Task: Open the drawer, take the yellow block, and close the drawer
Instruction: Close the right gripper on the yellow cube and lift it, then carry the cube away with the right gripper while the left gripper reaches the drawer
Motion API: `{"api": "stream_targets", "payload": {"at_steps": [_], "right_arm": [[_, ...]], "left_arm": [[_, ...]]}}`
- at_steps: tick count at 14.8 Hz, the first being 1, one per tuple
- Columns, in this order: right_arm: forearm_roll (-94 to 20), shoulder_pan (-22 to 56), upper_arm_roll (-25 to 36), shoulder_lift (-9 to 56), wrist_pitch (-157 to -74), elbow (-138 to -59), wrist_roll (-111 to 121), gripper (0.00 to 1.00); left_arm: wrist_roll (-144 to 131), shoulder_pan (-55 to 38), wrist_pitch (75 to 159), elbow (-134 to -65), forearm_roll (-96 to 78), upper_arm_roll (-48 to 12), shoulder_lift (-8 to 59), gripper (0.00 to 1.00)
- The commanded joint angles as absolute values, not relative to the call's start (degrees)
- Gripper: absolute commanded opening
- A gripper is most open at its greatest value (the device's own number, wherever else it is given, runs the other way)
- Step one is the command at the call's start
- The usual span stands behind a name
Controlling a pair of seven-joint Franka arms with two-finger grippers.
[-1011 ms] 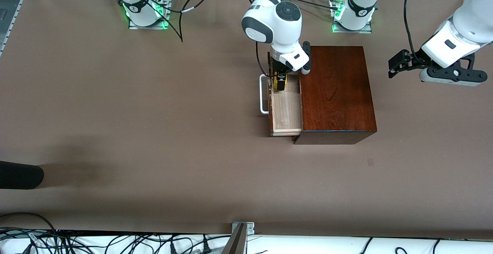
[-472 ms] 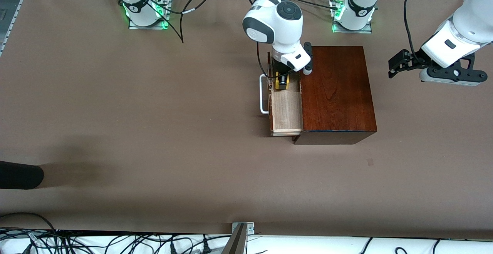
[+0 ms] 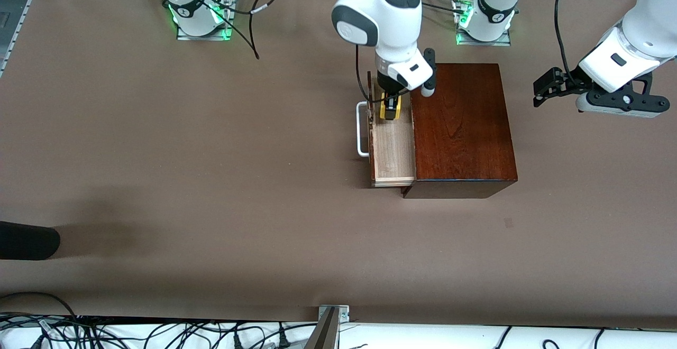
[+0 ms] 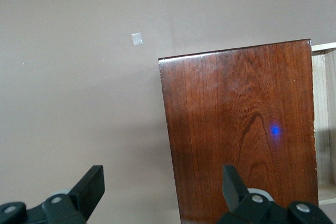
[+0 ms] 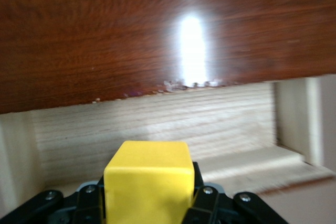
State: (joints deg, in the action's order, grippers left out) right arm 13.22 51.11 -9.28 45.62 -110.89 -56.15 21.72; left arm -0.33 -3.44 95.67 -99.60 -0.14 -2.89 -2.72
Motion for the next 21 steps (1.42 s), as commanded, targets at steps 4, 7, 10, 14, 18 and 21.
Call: {"api": "stream_targets", "payload": {"at_steps": [4,7,10,14,18,21], "right_arm": [[8.7,41.2,-9.2,38.6,-105.8,-56.2,21.9,0.0],[8.2,33.9,-9.4,36.3,-104.2,-56.2,21.9,0.0],[6.5,26.6,-9.0,36.1,-101.4,-56.2,22.1,0.0],[0.8,16.1,-8.1,33.6,-101.5,-61.9,22.2,0.0],[-1.5,12.0,-3.5,28.1,-104.4,-75.9,20.4,0.0],[-2.2,9.8,-1.5,24.1,-111.2,-90.0,15.6,0.0]], "left_arm": [[0.4,-3.7,93.6,-98.3,0.3,-3.0,-2.9,1.0],[3.5,-4.8,89.0,-96.5,-0.1,-5.0,-2.9,1.0],[10.7,-5.7,83.2,-94.3,-0.4,-9.0,-1.8,1.0],[18.0,-5.9,83.5,-94.0,-4.3,-11.9,1.2,1.0],[18.8,-8.5,83.3,-88.8,-9.6,-15.4,10.4,1.0],[18.8,-15.9,83.6,-82.9,-9.1,-16.5,17.2,1.0]]}}
